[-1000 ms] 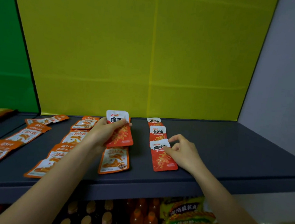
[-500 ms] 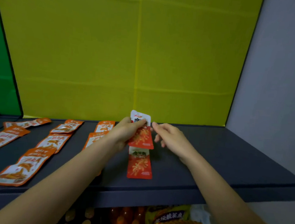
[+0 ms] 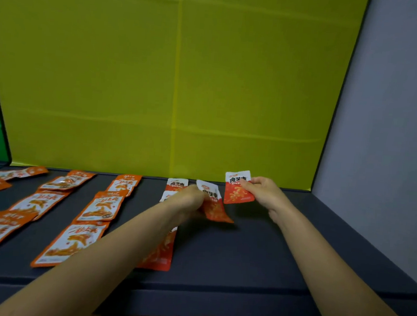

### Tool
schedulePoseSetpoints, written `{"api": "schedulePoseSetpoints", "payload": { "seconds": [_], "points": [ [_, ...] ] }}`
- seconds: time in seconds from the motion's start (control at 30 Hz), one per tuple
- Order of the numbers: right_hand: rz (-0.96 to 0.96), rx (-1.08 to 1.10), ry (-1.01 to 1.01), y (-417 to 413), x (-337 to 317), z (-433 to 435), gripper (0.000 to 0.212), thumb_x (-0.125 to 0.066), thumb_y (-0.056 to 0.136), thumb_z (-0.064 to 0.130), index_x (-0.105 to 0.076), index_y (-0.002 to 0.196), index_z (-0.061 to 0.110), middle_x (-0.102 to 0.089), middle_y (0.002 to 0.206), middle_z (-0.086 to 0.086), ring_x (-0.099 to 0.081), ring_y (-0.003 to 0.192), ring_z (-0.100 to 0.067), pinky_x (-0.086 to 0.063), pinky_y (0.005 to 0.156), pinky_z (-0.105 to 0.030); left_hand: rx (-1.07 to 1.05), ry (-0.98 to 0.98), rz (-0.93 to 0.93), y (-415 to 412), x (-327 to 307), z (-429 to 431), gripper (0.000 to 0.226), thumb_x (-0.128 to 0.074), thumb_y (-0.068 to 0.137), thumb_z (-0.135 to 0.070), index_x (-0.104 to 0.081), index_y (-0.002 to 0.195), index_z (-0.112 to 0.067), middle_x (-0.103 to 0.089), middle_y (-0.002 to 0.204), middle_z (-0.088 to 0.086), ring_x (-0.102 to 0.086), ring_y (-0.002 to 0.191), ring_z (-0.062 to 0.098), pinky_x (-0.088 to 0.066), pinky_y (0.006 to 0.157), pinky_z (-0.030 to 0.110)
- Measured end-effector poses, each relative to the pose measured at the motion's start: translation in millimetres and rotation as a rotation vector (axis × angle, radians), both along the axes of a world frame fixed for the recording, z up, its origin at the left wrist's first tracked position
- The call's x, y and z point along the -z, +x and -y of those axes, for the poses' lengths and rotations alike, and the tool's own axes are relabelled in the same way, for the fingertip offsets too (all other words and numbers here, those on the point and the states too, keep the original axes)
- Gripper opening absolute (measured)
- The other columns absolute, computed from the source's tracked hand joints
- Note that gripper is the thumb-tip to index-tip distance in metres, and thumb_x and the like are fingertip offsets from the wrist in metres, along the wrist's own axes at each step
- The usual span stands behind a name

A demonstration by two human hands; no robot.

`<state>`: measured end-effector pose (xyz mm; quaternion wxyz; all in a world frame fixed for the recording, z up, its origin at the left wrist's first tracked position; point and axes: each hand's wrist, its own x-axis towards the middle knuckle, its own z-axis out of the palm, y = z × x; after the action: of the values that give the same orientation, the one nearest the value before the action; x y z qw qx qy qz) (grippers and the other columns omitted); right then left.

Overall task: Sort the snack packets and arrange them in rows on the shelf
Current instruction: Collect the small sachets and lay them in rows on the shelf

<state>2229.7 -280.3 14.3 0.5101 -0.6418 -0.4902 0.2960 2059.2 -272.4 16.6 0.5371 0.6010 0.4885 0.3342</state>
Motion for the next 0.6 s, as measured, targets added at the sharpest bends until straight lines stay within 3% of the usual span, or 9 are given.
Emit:
{"api": "schedulePoseSetpoints", "payload": {
  "seconds": [0.13, 0.2, 0.27, 0.33, 0.4, 0.47, 0.5, 0.6],
  "points": [
    [-0.009, 0.031, -0.015, 5, 2, -22, 0.046, -0.061, 0.089, 0.028, -0.051, 0.125, 0.001, -0.064, 0.118, -0.016, -0.054, 0.094, -0.017, -0.04, 0.072, -0.025, 0.022, 0.167, -0.319, 10, 8, -3, 0.034, -0.049, 0.094, -0.011, -0.045, 0.06, -0.014, -0.055, 0.065, 0.003, -0.052, 0.046, 0.007, -0.042, 0.044, 0.018],
    [-0.01, 0.029, -0.028, 3, 5, -32, 0.048, -0.06, 0.09, 0.028, -0.05, 0.127, 0.0, -0.064, 0.118, -0.016, -0.053, 0.095, -0.016, -0.039, 0.075, -0.025, 0.054, 0.245, -0.46, 14, 11, -7, 0.035, -0.05, 0.093, -0.018, -0.045, 0.059, -0.015, -0.054, 0.059, 0.001, -0.049, 0.033, 0.004, -0.04, 0.038, 0.015],
    [-0.011, 0.029, -0.037, 0, 9, -39, 0.048, -0.059, 0.09, 0.028, -0.049, 0.128, -0.001, -0.064, 0.118, -0.016, -0.054, 0.096, -0.017, -0.038, 0.074, -0.025, 0.061, 0.299, -0.591, 16, 11, -9, 0.037, -0.051, 0.093, -0.024, -0.043, 0.058, -0.015, -0.05, 0.053, 0.001, -0.048, 0.034, 0.007, -0.034, 0.035, 0.011],
    [-0.006, 0.033, -0.047, -3, 13, -46, 0.047, -0.059, 0.09, 0.027, -0.051, 0.127, -0.001, -0.064, 0.119, -0.015, -0.056, 0.102, -0.021, -0.036, 0.078, -0.025, 0.076, 0.332, -0.67, 17, 8, -7, 0.039, -0.051, 0.093, -0.027, -0.041, 0.057, -0.015, -0.052, 0.057, 0.006, -0.055, 0.049, 0.019, -0.038, 0.041, 0.014],
    [0.036, 0.044, -0.046, -4, 18, -53, 0.043, -0.061, 0.089, 0.028, -0.058, 0.12, -0.001, -0.065, 0.119, -0.015, -0.058, 0.101, -0.022, -0.039, 0.081, -0.025, 0.099, 0.346, -0.723, 18, 5, -5, 0.036, -0.051, 0.093, -0.027, -0.045, 0.06, -0.013, -0.063, 0.077, 0.016, -0.061, 0.074, 0.032, -0.046, 0.057, 0.026],
    [0.098, 0.063, -0.063, -5, 22, -58, 0.041, -0.063, 0.087, 0.031, -0.062, 0.114, 0.0, -0.066, 0.117, -0.015, -0.06, 0.103, -0.024, -0.045, 0.087, -0.032, 0.122, 0.335, -0.745, 18, 4, -6, 0.033, -0.051, 0.093, -0.027, -0.052, 0.065, -0.01, -0.066, 0.094, 0.02, -0.063, 0.089, 0.035, -0.045, 0.065, 0.029],
    [0.136, 0.069, -0.078, -5, 23, -60, 0.042, -0.063, 0.086, 0.032, -0.063, 0.113, 0.001, -0.067, 0.116, -0.014, -0.06, 0.107, -0.026, -0.046, 0.091, -0.035, 0.132, 0.321, -0.758, 18, 5, -9, 0.036, -0.051, 0.093, -0.029, -0.051, 0.063, -0.01, -0.068, 0.093, 0.019, -0.064, 0.087, 0.034, -0.043, 0.065, 0.027],
    [0.255, 0.069, -0.102, -4, 27, -66, 0.042, -0.063, 0.086, 0.034, -0.066, 0.106, -0.003, -0.068, 0.111, -0.016, -0.06, 0.106, -0.032, -0.046, 0.093, -0.041, 0.155, 0.29, -0.797, 16, 8, -17, 0.045, -0.051, 0.093, -0.032, -0.045, 0.054, -0.011, -0.056, 0.061, 0.007, -0.051, 0.051, 0.018, -0.038, 0.051, 0.024]
  ]
}}
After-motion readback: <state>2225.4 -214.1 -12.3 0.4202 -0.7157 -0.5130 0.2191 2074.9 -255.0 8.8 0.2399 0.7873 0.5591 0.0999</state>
